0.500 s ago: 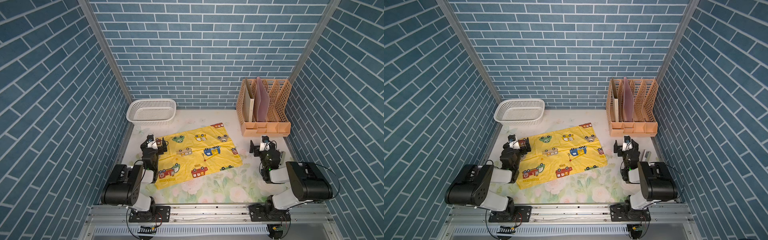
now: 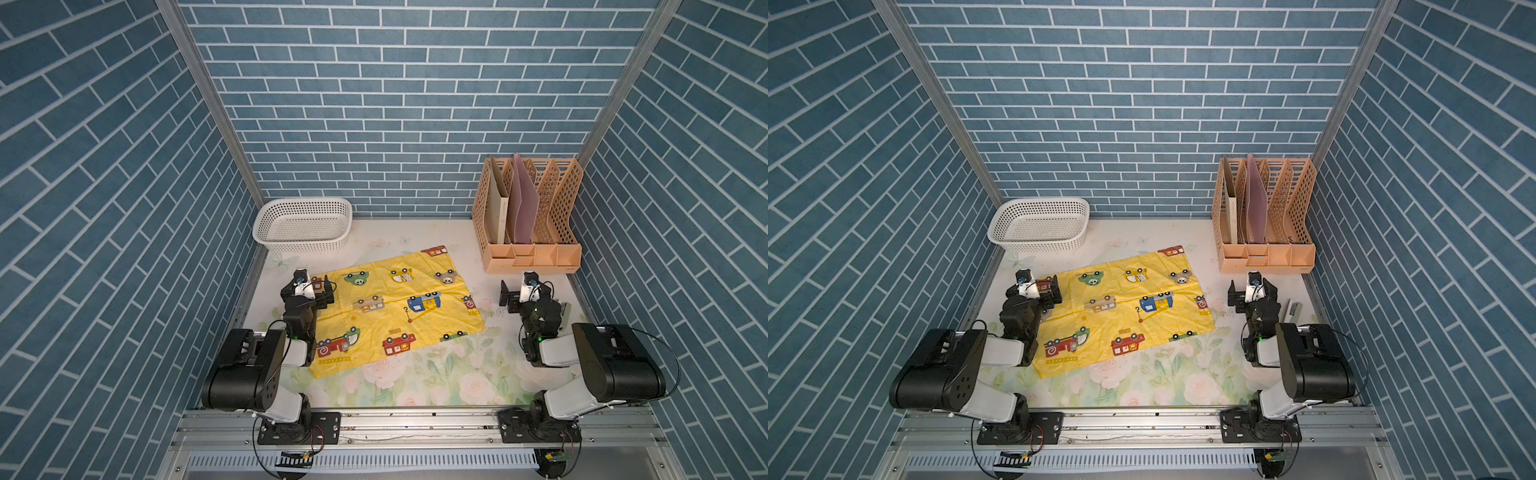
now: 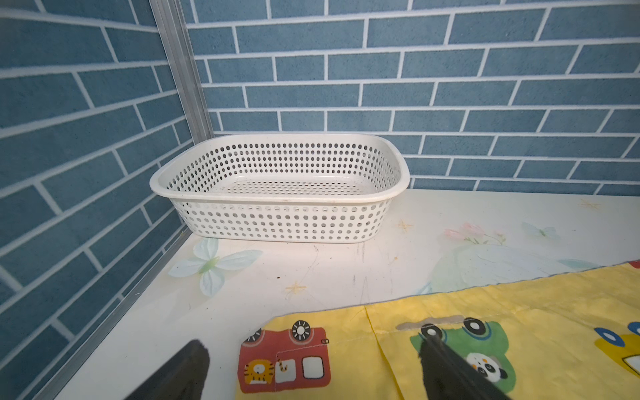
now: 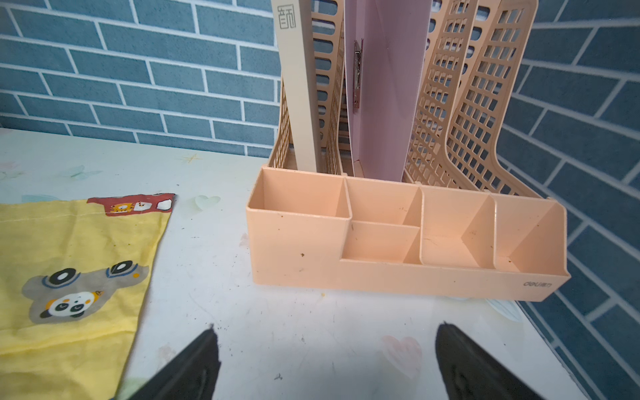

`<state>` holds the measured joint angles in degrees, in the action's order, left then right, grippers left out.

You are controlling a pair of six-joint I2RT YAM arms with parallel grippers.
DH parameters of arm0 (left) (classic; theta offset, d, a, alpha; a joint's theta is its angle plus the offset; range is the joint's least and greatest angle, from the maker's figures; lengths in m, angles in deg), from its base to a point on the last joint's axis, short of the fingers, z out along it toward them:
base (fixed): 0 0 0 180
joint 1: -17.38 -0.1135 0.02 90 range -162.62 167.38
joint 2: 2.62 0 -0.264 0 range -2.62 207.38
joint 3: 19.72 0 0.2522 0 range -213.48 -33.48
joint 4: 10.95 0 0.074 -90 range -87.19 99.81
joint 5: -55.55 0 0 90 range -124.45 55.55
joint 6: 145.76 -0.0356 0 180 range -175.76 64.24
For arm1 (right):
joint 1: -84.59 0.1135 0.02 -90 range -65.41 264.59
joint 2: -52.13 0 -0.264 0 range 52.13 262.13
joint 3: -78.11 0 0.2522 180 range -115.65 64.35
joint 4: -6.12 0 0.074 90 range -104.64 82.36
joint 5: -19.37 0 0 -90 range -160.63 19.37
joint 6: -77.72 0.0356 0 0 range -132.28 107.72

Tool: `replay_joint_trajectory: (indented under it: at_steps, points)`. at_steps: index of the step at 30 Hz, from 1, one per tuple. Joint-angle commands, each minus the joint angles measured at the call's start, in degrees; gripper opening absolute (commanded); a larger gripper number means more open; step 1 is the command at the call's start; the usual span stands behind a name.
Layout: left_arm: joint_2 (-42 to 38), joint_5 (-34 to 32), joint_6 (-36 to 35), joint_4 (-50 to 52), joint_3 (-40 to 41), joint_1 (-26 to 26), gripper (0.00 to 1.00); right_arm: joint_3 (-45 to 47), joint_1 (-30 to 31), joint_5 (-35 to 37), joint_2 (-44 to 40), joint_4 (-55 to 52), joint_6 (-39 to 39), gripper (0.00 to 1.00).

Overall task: Roll up the pillowcase
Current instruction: Fold the pillowcase at the center of the board.

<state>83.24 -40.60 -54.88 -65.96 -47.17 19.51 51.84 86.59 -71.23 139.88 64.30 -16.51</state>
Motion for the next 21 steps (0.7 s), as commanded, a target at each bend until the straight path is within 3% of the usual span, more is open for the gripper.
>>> replay_joint_trajectory:
  at_steps: [1,3,5,6,9,10,11,15,19,21]
  points:
    - [-0.18,0.90,0.42,0.01,-0.48,-0.46,1.00,-0.77,-0.33,-0.98,-0.03,-0.15,1.95,0.99]
    - [-3.56,-0.22,0.80,11.77,-5.06,-0.21,1.00,-1.21,-0.26,-0.75,-2.05,-1.44,1.79,0.92]
    - [-9.40,-2.42,4.68,30.69,-13.32,0.51,0.83,-5.14,1.20,3.18,-10.93,-15.84,1.94,0.86]
    - [-12.88,-6.26,6.91,34.17,-13.89,2.66,0.82,-6.25,2.44,5.20,-15.16,-20.42,2.86,0.86]
    - [-25.53,-23.58,10.83,48.23,-14.00,17.55,0.88,-9.78,12.08,10.40,-26.29,-34.79,8.35,0.92]
    - [-28.63,-29.62,15.50,56.80,-15.32,21.78,0.88,-11.90,16.65,12.47,-28.13,-41.71,11.20,0.92]
    - [-30.99,-31.59,21.28,64.97,-17.40,24.09,0.87,-13.68,21.19,14.19,-29.25,-48.02,13.58,0.90]
    - [-37.41,-30.83,42.37,88.80,-17.82,28.97,0.85,-16.70,34.12,19.24,-29.27,-64.08,18.74,0.90]
    - [-41.04,-31.73,55.84,102.12,-15.86,32.63,0.89,-20.00,33.92,18.01,-24.91,-76.49,24.74,0.98]
    - [-40.33,-31.12,59.11,104.23,-13.98,32.47,0.93,-21.44,29.13,10.73,-20.82,-79.56,28.04,0.99]
